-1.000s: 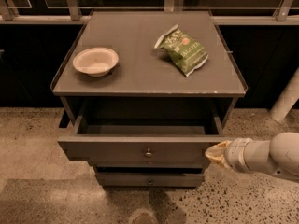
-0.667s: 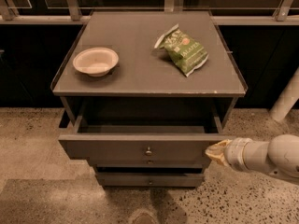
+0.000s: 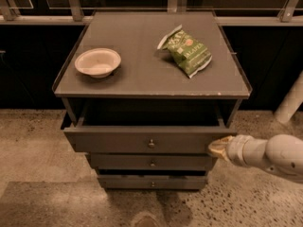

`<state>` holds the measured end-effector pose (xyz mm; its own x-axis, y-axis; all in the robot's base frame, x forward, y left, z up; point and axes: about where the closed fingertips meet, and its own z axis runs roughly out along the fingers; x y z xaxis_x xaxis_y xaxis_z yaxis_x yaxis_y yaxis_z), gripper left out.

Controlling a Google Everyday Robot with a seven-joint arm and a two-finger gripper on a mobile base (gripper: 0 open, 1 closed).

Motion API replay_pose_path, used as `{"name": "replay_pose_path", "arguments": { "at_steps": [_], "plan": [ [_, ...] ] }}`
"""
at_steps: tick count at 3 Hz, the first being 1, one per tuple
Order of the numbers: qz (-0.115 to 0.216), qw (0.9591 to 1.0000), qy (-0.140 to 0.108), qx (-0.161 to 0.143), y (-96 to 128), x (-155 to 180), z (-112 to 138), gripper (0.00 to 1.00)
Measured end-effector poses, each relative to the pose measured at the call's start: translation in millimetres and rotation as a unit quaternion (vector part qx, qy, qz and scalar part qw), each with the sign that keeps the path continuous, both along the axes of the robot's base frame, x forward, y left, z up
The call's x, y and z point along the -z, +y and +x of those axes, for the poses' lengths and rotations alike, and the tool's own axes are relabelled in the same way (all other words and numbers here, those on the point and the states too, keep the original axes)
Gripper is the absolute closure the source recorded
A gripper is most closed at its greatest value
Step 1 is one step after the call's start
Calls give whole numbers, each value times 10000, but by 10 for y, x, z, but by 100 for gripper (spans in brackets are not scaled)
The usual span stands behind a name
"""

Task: Close top drawer

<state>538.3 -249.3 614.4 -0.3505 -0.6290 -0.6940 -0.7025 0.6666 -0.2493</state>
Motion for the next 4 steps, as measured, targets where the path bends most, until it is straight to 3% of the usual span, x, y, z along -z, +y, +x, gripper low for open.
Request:
{"name": "replay_pose_path", "arguments": {
  "at_steps": [1,2,3,4],
  "plan": [
    [-27,9998,-179,130,-63,32,206,100],
    [-27,9998,-179,130,-62,32,198,100],
    [-128,9986,-463,237,-102,-34,431,100],
    [-128,9986,-463,237,-101,-34,424,100]
  ]
}}
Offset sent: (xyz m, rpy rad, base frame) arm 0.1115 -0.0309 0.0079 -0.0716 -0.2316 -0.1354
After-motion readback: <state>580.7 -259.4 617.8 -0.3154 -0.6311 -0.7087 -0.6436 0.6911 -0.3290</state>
